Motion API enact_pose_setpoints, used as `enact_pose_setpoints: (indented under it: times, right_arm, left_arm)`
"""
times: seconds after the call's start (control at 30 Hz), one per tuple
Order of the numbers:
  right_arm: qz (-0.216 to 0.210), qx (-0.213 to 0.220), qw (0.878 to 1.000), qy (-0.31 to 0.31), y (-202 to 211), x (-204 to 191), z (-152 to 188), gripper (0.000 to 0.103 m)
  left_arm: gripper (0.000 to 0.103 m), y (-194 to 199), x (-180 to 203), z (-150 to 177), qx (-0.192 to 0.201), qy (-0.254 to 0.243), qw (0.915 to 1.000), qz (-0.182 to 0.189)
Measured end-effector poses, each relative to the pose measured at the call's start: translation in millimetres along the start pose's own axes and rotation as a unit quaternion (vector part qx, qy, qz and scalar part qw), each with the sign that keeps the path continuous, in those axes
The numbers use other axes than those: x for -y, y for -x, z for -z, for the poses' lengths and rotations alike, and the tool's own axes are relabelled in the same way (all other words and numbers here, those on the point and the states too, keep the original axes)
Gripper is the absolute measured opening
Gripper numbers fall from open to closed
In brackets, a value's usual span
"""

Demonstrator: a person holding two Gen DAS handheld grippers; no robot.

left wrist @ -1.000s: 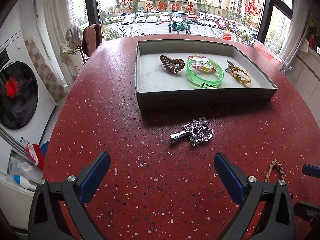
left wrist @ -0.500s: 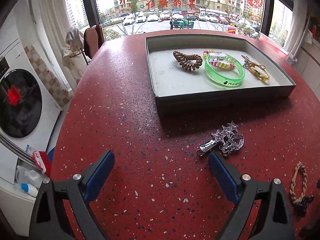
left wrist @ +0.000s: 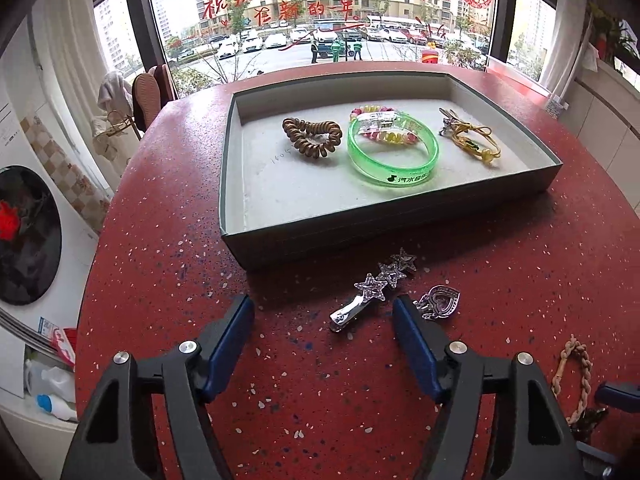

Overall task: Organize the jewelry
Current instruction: 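Grasp the black hair clip with the right tool while the left tool grasps the silver star hairpin, then carry the black clip with the right tool while the left tool carries the star hairpin into the tray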

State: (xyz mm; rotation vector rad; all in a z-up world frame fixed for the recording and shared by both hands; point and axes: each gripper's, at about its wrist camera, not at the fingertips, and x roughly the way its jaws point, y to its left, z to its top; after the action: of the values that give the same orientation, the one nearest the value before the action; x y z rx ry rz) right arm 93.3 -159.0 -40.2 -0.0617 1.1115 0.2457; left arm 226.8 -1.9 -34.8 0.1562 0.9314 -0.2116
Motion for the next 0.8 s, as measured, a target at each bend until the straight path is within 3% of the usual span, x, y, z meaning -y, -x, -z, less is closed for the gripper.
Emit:
enact_pose_setpoints:
  times: [0.17,0.27,0.47,0.8]
  right_arm:
    - [0.009,0.003,1.0,0.004,1,0,2,0.032]
    - [0.003,0.004,1.0,0.003,2,2,2,0.027]
    - [-0.014,0.006,1.0,0.001,3,4,4,0.027]
    - [-0.053,0.024,0.998,-0.033,19,20,-2,0.027]
  left_arm:
    - [0.083,-2,8,-4,-0.001,-0.011,0.9999,0.007]
    - [0.069,-2,11,-6,-0.003,-0.011,0.9997,0.022]
    - [0.036,2,19,-3,-0.002,-0.027,0.9989,0.038]
    - [0.036,12,9,0,0.007,0.009,0.999,0.044]
